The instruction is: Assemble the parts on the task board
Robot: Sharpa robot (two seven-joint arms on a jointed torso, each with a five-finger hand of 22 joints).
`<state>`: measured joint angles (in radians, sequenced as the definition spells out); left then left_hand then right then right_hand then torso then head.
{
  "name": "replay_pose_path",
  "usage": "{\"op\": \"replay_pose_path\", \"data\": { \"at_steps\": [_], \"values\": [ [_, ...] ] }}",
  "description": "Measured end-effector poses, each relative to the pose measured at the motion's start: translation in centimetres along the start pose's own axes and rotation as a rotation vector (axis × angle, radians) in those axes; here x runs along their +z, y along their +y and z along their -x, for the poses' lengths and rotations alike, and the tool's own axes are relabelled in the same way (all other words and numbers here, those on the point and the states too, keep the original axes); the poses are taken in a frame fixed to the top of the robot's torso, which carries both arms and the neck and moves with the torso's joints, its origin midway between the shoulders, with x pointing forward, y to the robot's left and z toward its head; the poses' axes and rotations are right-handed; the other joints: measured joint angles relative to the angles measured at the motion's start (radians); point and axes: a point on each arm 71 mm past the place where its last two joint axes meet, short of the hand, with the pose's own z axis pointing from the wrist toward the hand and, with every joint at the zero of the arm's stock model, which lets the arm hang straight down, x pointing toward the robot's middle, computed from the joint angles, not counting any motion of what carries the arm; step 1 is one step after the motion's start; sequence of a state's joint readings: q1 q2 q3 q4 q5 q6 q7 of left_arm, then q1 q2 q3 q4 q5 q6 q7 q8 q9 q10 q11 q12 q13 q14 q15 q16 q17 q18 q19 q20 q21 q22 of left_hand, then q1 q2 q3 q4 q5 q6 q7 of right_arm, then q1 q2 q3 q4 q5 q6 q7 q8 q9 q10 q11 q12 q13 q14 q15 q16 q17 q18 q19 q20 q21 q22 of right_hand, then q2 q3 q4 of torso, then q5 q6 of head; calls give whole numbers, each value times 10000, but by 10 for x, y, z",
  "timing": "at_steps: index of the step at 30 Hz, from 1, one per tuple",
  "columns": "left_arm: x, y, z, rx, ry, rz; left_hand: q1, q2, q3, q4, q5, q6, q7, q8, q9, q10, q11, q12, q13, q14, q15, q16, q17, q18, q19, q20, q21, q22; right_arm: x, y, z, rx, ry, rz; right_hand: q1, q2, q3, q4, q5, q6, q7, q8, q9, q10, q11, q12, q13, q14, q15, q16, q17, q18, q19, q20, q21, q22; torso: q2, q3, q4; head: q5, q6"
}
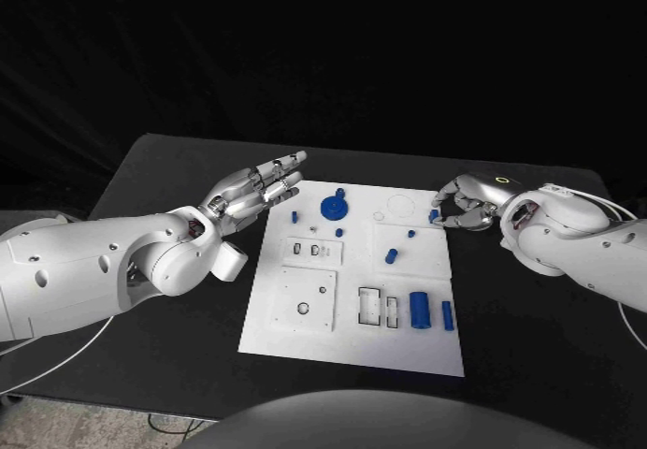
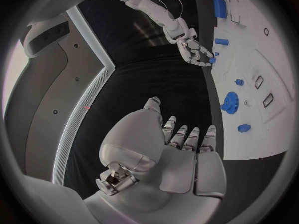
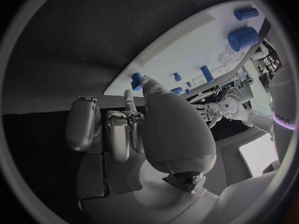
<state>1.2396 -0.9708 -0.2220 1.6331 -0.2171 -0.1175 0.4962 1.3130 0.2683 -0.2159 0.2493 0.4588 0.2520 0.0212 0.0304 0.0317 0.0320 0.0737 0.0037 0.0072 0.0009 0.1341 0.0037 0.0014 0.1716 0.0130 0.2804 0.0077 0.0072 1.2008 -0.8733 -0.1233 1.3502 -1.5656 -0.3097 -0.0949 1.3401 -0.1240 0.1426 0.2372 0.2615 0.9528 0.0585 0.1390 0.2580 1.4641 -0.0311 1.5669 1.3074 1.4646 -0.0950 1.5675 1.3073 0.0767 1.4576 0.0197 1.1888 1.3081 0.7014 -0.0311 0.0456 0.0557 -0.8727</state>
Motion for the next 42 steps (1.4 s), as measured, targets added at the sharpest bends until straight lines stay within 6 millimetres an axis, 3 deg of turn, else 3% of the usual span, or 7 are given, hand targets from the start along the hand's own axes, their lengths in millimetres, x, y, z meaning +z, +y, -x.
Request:
{"op": "replay_pose_path", "data": {
  "at_steps": [17,25,36,42],
  "values": [
    [1,1,0,-28,51,50,41,41,29,-29,38,0,0,0,0,0,0,0,0,0,0,0,1,-1,0,0,0,0,1,3,-5,29,119,55,53,53,1,-138,-140,188,-49,86,139,0,0,0,0,0,0,0,8,0,0,0,-40,-2,12,-5,-6,-20,0],
    [1,2,0,-32,57,74,41,41,29,-29,38,0,0,0,0,-1,-1,0,0,0,0,0,1,-1,0,0,0,0,2,4,-5,33,132,72,278,279,166,-445,451,629,-125,395,430,0,0,0,-1,0,0,0,7,1,-38,-37,-101,-3,14,-5,-6,-27,0],
    [1,2,0,-31,61,115,41,41,29,-29,87,0,0,0,0,-1,-1,0,0,0,70,0,2,-1,0,0,0,0,3,6,-4,99,-30,78,380,388,260,-567,544,859,-213,577,630,2,-72,0,-1,37,-37,0,6,0,-37,-37,-101,-5,13,-2,-6,-18,0],
    [0,2,2,-22,30,144,41,41,29,-29,87,0,0,0,0,-1,-1,0,-1,0,71,0,2,-1,0,0,0,0,3,9,-3,224,-253,146,325,467,249,-579,600,927,-175,628,660,1,-72,0,-1,37,-37,0,5,0,-37,-37,-101,-5,12,-2,-12,28,0]
  ]
}}
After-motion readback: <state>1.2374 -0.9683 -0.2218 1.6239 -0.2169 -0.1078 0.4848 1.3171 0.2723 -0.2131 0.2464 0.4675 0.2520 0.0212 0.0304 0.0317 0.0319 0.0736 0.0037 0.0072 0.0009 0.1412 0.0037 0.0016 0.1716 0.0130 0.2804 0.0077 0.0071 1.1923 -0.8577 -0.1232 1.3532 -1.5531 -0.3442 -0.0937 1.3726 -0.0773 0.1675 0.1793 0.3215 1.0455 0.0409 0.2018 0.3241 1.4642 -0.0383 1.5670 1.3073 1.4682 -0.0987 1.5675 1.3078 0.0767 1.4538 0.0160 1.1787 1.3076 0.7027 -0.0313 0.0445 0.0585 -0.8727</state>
